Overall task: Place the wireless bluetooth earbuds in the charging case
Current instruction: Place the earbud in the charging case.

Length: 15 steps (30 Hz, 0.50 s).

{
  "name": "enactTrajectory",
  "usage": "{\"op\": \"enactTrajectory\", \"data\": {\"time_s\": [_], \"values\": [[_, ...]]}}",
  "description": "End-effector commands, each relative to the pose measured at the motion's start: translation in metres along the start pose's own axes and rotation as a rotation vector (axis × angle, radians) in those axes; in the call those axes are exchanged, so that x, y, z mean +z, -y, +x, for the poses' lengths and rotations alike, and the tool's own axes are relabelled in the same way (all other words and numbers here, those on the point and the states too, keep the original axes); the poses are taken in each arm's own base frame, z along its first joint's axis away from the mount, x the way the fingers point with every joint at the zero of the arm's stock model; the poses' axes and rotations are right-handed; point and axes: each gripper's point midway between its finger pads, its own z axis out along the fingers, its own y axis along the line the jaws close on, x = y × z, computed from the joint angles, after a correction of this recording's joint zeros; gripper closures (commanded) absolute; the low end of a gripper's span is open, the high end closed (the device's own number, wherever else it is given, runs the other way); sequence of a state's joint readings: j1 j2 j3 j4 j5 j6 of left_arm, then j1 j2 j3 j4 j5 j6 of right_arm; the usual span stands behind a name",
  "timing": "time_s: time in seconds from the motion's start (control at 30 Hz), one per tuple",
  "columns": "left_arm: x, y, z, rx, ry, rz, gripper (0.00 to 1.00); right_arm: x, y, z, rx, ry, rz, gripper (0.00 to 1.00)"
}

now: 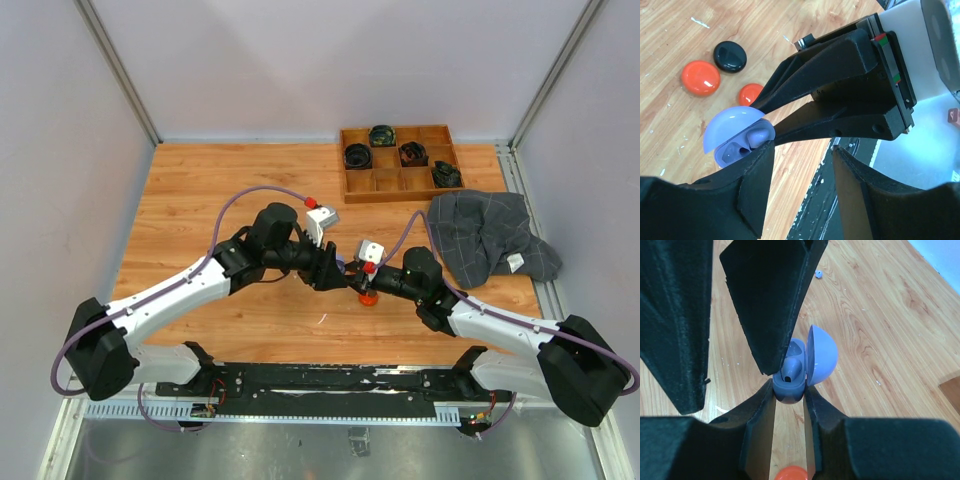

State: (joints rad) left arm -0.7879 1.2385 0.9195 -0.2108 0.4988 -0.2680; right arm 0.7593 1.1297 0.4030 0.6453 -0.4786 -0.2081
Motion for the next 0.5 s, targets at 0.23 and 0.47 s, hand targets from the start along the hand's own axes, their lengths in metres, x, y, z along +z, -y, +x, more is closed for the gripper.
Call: {"op": "enactTrajectory", "data": {"time_s": [0.23, 0.47], "values": [[-0.019, -0.009, -0.036, -0.019, 0.102, -0.121, 0.44, 0.007, 0.003, -0.019, -0.003, 0.046, 0.007, 0.99], [-0.066, -0.084, -0.042, -0.148, 0.214, -0.397, 0.43, 0.007, 0.012, -0.007, 0.004, 0.012, 0.058, 0.99]]}}
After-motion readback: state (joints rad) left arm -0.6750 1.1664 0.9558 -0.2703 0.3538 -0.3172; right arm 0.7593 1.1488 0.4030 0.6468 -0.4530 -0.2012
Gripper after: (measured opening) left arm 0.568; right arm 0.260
